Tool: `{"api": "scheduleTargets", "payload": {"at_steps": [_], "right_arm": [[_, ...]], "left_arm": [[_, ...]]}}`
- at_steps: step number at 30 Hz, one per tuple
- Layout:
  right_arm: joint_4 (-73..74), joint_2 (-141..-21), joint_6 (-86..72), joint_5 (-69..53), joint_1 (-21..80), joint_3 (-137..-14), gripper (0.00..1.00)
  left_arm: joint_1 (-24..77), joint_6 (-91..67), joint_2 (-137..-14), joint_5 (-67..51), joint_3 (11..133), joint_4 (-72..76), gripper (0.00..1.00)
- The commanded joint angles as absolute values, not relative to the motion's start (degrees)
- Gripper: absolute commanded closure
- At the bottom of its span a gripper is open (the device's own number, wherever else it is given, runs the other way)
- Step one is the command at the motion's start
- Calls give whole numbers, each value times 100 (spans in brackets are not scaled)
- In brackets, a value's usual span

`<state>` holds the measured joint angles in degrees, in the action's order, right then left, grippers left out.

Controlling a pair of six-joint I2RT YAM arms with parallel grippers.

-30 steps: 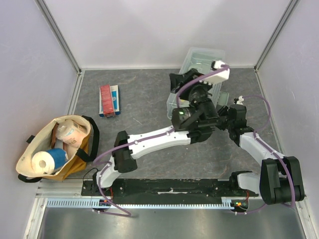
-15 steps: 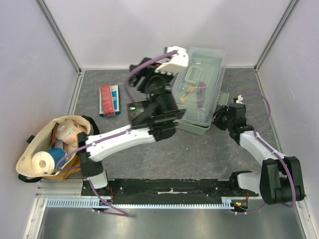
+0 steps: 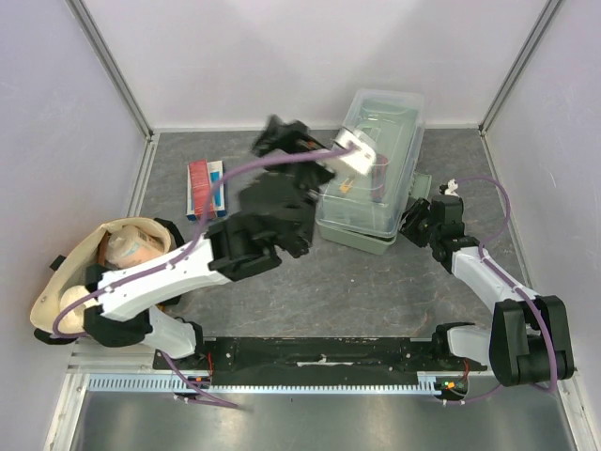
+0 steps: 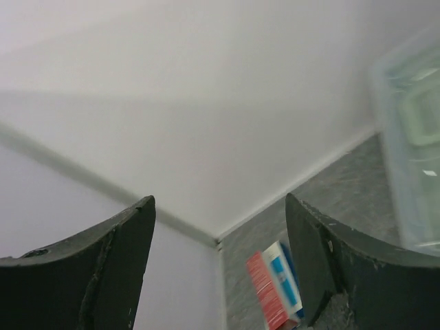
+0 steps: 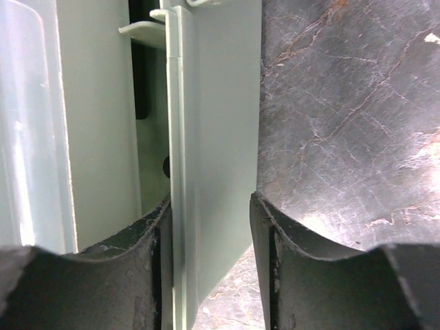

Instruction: Pack the tool kit

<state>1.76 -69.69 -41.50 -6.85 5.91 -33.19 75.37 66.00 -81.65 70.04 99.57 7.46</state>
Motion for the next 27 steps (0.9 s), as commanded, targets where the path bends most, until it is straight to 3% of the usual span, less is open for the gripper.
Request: {"api": "scheduleTargets", "payload": {"at_steps": [1,8,21,27], "right_arm": [[650,-6838,-3850,-334,606,-3445,47],[1098,-6320,-3393,-80,571,-3849,36],[2214,-5327,-3156,641,158,-4754,31],[2145,-5413,-3024,-261,132,-5194,13]], "left_arm": [[7428,3407,-8604,4926,10194,-2790,18],[6225,978,-8605,1919,10257,-3296,18],[3710,-1563,-9087,-1316,10134,-3050,17],[3165,-2065,-9711,-2652,10169,-2927,17]]}}
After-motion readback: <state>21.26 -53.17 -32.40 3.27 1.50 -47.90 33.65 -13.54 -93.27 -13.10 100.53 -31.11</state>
